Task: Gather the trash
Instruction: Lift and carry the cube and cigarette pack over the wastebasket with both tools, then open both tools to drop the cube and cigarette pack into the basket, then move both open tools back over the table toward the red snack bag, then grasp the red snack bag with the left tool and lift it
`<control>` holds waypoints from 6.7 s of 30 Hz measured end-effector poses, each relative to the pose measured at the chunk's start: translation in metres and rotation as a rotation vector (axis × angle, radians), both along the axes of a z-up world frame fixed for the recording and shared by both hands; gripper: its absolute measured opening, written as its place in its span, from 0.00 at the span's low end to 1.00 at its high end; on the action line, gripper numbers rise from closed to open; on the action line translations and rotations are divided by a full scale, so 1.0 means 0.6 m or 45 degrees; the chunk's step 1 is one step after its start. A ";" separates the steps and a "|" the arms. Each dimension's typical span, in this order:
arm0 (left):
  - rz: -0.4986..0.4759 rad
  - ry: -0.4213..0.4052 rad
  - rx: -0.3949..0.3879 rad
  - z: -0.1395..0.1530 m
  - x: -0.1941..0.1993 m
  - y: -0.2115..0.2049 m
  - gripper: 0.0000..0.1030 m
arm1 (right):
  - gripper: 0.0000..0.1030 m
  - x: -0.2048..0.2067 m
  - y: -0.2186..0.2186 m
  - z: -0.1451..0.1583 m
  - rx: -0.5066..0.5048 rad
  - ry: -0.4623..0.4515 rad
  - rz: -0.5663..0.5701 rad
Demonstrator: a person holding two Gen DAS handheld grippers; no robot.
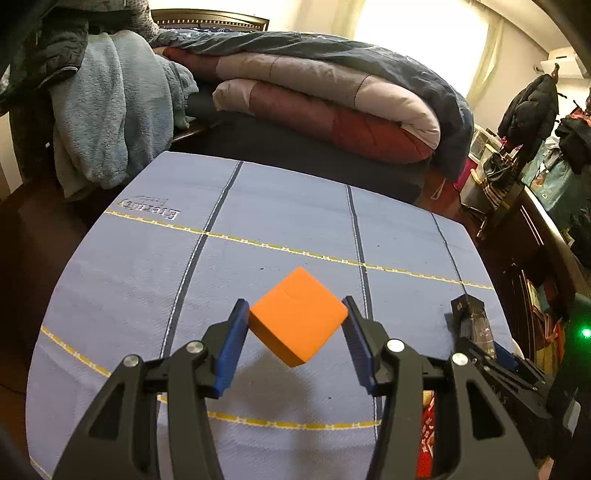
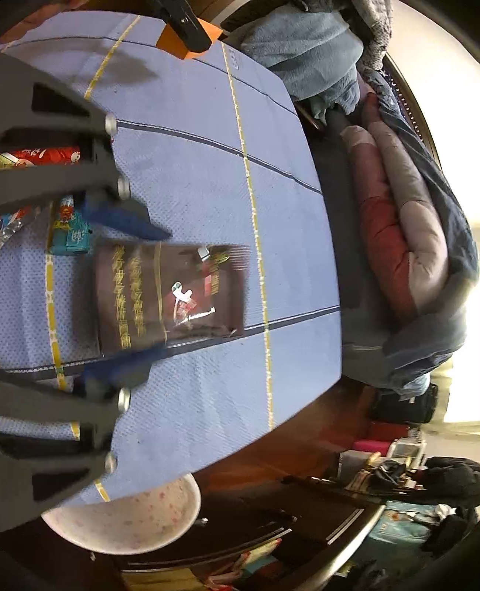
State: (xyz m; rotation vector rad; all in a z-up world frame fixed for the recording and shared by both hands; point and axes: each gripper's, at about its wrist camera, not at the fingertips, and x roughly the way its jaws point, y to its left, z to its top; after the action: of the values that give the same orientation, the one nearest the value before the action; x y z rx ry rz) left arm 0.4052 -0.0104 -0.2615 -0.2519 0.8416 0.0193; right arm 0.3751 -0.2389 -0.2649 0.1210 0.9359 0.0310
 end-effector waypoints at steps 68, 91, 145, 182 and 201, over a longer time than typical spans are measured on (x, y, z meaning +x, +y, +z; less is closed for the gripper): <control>-0.726 -0.205 0.025 0.127 -0.130 -0.484 0.50 | 0.51 -0.267 -0.352 0.075 0.026 -0.180 -0.414; -0.928 -0.072 0.049 0.012 -0.035 -0.655 0.51 | 0.51 -0.195 -0.436 -0.022 0.007 -0.072 -0.521; -0.446 -0.130 0.039 0.098 -0.164 -0.247 0.94 | 0.86 -0.261 -0.142 0.095 -0.037 -0.158 -0.114; -0.250 0.093 0.083 -0.074 -0.118 -0.210 0.42 | 0.86 -0.253 -0.079 0.075 -0.065 -0.100 -0.038; -0.399 -0.043 -0.202 -0.029 -0.131 -0.154 0.10 | 0.86 -0.246 -0.059 0.084 -0.083 -0.123 -0.025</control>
State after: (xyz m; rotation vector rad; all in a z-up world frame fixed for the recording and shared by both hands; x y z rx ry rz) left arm 0.3266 -0.1031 -0.2789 -0.2659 0.8425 -0.3451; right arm 0.2275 -0.2740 -0.2147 0.0678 0.8385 -0.0118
